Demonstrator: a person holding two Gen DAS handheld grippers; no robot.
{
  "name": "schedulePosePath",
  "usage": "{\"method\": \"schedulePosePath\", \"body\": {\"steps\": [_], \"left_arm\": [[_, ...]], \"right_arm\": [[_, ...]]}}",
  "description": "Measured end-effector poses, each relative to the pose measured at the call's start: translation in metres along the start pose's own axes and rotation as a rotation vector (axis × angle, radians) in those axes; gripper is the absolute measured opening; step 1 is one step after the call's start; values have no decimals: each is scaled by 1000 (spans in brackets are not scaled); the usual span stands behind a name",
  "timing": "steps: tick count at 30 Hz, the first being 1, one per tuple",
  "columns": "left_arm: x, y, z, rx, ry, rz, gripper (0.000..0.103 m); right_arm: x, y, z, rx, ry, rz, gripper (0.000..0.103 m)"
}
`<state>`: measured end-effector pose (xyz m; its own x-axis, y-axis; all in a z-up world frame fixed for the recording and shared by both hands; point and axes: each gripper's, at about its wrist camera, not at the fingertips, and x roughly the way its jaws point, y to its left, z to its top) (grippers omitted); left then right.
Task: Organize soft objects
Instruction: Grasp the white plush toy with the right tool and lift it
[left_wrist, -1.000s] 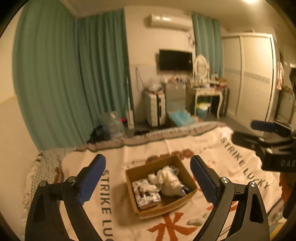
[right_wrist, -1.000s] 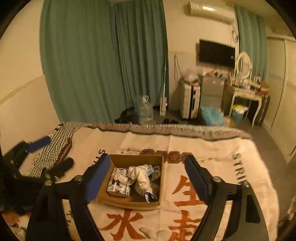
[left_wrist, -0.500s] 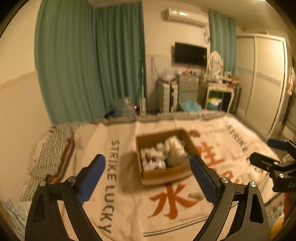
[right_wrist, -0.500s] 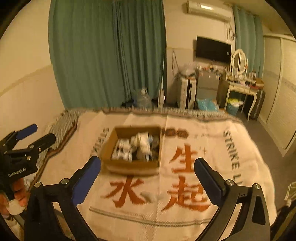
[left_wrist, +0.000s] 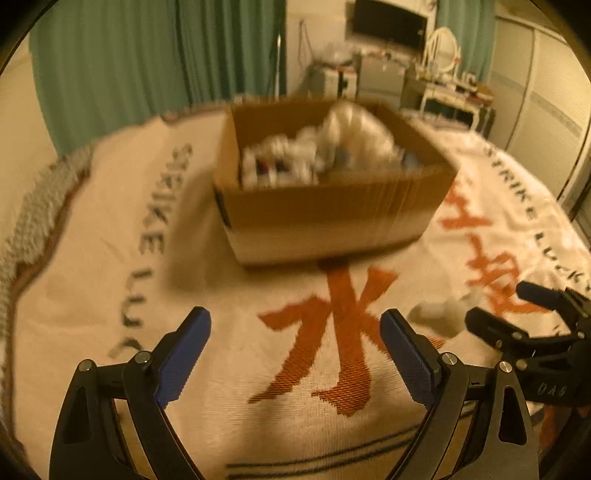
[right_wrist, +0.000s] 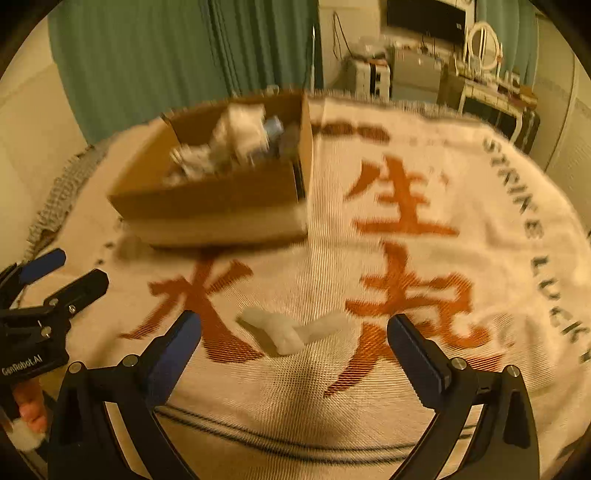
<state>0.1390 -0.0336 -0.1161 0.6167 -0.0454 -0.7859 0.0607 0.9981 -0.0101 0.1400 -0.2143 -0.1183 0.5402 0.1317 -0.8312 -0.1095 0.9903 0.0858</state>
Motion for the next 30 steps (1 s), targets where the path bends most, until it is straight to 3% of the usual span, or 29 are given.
{"method": "schedulePosePath", "body": {"steps": [4, 7, 9, 14, 17, 24, 30], "left_arm": [[30, -5, -6, -3, 23, -27, 94], [43, -8, -7, -17, 33, -46, 94], [49, -10, -8, -23, 36, -56, 94], [57, -14, -13, -28, 57, -78, 94], [55, -14, -14, -18, 60, -74, 94], [30, -11, -10, -25, 61, -56, 94], [-22, -6, -6, -10, 11, -44, 94]], "right_arm": [[37, -3, -16, -4, 50, -12, 93], [47, -2, -16, -29, 21, -36, 89], [52, -1, -12, -28, 12, -36, 81], [57, -1, -8, -8, -24, -17, 46], [52, 3, -7, -17, -47, -24, 30], [25, 3, -11, 32, -62, 11, 26], [-29, 14, -10, 27, -125, 42, 26]]}}
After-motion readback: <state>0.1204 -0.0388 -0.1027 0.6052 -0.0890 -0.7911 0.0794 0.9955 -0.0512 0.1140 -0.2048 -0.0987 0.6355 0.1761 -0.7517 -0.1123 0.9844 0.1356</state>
